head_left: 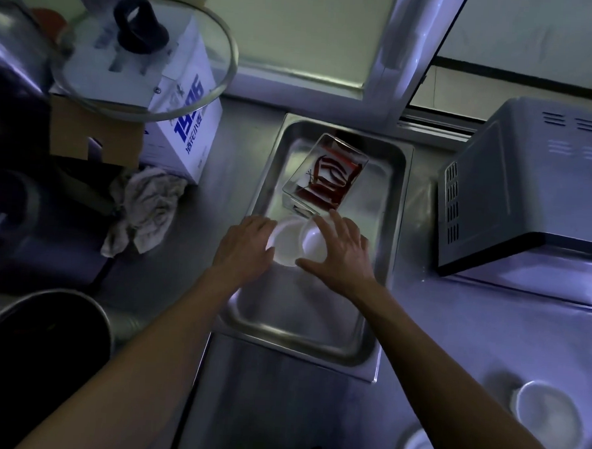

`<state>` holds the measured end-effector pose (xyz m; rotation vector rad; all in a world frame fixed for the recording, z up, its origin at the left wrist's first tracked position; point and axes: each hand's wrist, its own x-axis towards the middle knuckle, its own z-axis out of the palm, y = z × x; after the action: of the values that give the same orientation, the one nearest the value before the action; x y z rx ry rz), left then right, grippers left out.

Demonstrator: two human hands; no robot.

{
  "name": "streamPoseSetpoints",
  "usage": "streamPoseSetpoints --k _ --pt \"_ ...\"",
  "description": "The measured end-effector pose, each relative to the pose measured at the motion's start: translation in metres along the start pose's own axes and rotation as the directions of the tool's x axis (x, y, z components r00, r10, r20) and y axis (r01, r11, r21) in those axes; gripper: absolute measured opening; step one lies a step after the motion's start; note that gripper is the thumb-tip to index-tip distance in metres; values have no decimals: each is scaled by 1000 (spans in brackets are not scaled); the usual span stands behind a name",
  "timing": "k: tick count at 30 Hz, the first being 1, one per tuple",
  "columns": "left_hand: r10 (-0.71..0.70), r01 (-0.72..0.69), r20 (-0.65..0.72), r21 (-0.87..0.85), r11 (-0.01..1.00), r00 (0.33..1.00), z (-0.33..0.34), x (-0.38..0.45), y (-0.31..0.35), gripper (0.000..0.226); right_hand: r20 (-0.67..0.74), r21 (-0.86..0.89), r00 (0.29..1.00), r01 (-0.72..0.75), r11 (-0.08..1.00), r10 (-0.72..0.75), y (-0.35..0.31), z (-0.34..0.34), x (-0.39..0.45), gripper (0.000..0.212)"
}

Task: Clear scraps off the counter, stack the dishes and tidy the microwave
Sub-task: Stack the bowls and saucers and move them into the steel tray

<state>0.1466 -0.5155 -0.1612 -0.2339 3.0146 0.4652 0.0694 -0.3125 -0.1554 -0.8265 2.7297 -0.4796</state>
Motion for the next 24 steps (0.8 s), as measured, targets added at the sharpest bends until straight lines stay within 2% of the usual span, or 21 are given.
streamPoseSetpoints --k 8,13,24 --pt "-60 60 0 -57 997 998 -12 -16 -26 32 60 -12 996 73 997 -72 -38 22 15 95" --pt "-100 100 11 -83 991 995 -13 -18 -32 33 118 -41 992 59 997 -54 -45 38 31 97" --pt "-46 44 -24 -94 995 999 -8 -2 -38 32 189 -53 980 77 996 -66 -32 66 48 99"
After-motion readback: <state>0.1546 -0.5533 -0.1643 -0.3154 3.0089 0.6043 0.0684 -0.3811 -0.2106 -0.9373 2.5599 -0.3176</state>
